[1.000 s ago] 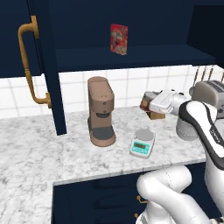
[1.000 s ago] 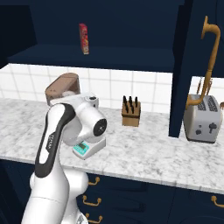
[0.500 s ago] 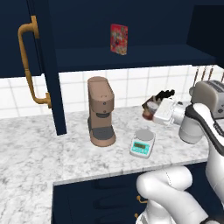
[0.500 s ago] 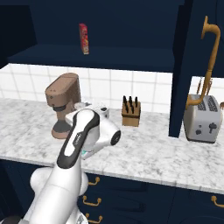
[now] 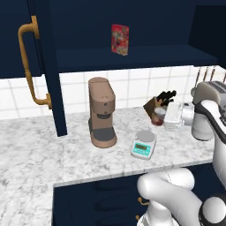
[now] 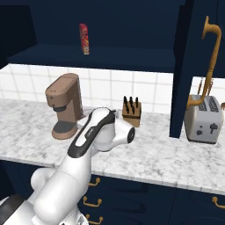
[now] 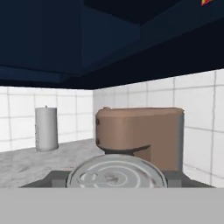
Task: Pick the canned food and place it on the digital scale for weighing, and close the cabinet.
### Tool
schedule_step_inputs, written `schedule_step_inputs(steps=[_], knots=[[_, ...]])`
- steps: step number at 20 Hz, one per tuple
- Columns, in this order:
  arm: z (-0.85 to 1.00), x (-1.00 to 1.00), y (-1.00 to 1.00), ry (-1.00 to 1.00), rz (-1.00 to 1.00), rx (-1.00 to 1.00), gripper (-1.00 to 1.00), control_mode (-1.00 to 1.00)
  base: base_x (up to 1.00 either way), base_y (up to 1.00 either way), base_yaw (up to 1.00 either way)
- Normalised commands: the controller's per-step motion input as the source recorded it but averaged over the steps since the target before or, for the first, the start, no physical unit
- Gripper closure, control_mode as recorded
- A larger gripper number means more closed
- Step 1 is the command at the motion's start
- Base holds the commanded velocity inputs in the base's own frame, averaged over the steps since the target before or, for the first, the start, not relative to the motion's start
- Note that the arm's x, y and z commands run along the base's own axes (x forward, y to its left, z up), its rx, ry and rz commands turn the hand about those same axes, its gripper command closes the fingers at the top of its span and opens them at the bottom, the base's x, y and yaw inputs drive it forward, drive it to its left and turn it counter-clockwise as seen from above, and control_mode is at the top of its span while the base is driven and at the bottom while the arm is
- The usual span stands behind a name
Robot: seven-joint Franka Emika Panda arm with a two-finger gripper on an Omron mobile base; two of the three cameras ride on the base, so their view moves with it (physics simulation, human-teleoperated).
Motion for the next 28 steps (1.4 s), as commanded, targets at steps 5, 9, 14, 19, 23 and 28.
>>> schedule_step_inputs(steps=[5,9,14,19,23,28], knots=[[-0.47,0.00,-0.02,0.00,0.11,-0.16,1.00,-1.00,0.00,0.00,0.00],[-0.33,0.00,0.14,0.00,0.03,-0.12,1.00,-1.00,0.00,0.00,0.00],[-0.16,0.01,0.13,0.00,0.00,-0.01,1.00,-1.00,0.00,0.00,0.00],[-0.15,0.02,0.29,0.06,0.00,-0.03,1.00,-1.00,0.00,0.00,0.00],[-0.16,0.00,0.00,0.03,0.00,0.00,1.00,-1.00,0.00,0.00,0.00],[-0.35,0.00,0.02,0.01,0.00,-0.01,1.00,-1.00,0.00,0.00,0.00]])
